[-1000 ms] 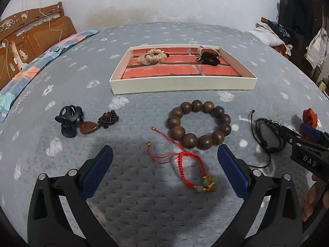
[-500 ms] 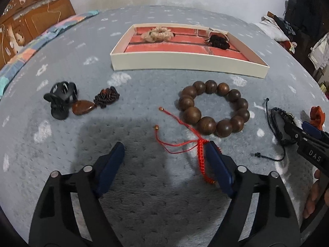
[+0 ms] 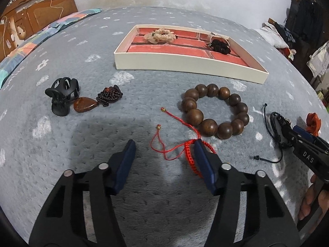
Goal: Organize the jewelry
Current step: 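Grasp the red string bracelet with left tool while right tool grasps black leather bracelet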
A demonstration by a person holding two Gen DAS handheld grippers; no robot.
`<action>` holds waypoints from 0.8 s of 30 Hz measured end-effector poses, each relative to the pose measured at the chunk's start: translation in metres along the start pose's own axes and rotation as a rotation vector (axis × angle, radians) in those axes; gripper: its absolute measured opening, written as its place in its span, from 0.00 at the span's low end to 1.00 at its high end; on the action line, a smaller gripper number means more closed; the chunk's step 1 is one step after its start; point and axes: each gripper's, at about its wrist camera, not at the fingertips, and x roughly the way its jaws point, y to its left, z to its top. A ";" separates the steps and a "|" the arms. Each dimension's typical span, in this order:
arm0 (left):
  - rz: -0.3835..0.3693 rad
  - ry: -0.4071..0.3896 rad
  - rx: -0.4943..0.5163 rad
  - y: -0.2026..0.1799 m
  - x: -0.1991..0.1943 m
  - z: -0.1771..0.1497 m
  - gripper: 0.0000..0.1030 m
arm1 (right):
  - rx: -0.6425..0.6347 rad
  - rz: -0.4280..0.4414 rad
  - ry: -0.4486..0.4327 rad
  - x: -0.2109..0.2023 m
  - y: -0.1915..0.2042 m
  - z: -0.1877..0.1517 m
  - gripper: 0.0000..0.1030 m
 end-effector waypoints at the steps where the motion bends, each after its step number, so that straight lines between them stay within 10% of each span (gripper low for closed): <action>1: -0.002 -0.002 -0.005 0.001 -0.001 0.000 0.51 | -0.007 0.003 -0.001 0.000 0.001 0.000 0.38; 8: -0.029 -0.007 -0.025 0.007 -0.004 -0.001 0.30 | -0.061 0.020 -0.010 -0.003 0.013 -0.001 0.15; 14: -0.059 -0.002 -0.030 0.010 -0.007 0.000 0.08 | -0.062 0.015 -0.021 -0.006 0.013 0.000 0.12; 24: -0.082 -0.025 -0.008 0.007 -0.016 0.010 0.03 | -0.059 0.018 -0.060 -0.016 0.013 0.003 0.12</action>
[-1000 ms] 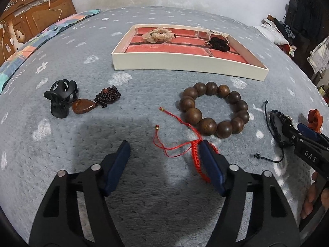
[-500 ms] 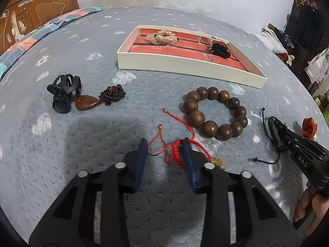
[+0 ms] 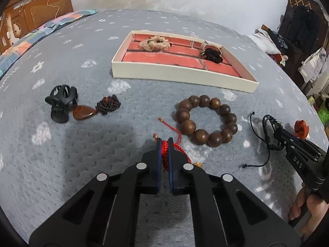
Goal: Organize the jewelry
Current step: 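Grasp the red string bracelet with left tool while right tool grasps black leather bracelet, then carry red bracelet and leather bracelet with both tools over the tray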
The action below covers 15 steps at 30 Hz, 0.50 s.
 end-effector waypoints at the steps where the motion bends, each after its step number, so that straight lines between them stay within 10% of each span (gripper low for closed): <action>1: -0.003 -0.005 0.001 0.000 -0.002 0.002 0.03 | 0.002 0.002 -0.007 -0.002 0.000 0.001 0.12; 15: -0.010 -0.079 0.025 0.002 -0.018 0.054 0.03 | 0.019 0.014 -0.057 -0.006 0.004 0.038 0.12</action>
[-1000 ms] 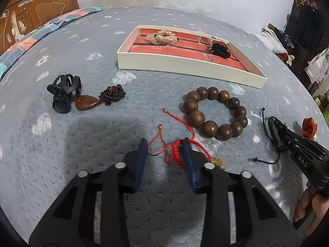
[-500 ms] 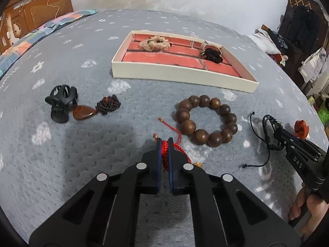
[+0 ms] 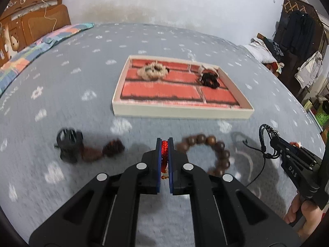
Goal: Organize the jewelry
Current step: 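Carry red bracelet and leather bracelet with both tools over the tray, then open both tools to drop both bracelets into the tray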
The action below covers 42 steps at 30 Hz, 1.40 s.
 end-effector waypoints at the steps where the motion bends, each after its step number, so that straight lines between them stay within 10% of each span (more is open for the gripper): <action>1: 0.001 -0.004 0.003 0.000 0.001 0.006 0.03 | 0.004 0.002 -0.007 0.000 0.001 0.006 0.12; 20: 0.067 -0.078 0.112 -0.027 0.081 0.126 0.03 | 0.040 0.036 -0.037 0.091 0.025 0.118 0.12; 30: 0.106 0.023 0.089 -0.015 0.184 0.132 0.03 | 0.055 0.029 0.025 0.165 0.027 0.126 0.12; 42: 0.121 0.068 0.073 -0.004 0.215 0.126 0.05 | 0.069 0.032 0.108 0.197 0.029 0.126 0.12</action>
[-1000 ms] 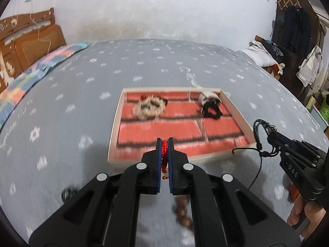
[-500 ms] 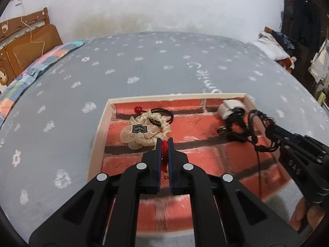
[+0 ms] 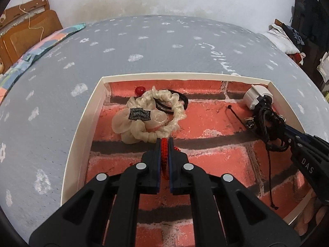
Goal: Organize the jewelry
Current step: 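Open both tools to drop both bracelets into the tray, then move both open tools back toward the remaining items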
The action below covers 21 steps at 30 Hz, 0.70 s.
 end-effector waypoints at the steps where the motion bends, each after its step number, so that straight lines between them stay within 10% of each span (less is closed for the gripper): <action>1: 0.007 0.007 0.006 -0.001 0.002 -0.001 0.10 | 0.000 0.002 0.000 0.000 0.000 0.000 0.12; 8: 0.049 -0.009 0.007 -0.002 -0.005 -0.001 0.54 | 0.002 0.003 -0.005 -0.002 -0.001 0.000 0.12; 14: 0.060 -0.029 0.018 -0.002 -0.031 -0.001 0.74 | -0.019 -0.005 -0.019 -0.022 -0.001 0.000 0.16; 21: 0.068 -0.083 0.004 0.007 -0.083 -0.011 0.92 | -0.012 0.003 -0.087 -0.064 -0.008 -0.005 0.49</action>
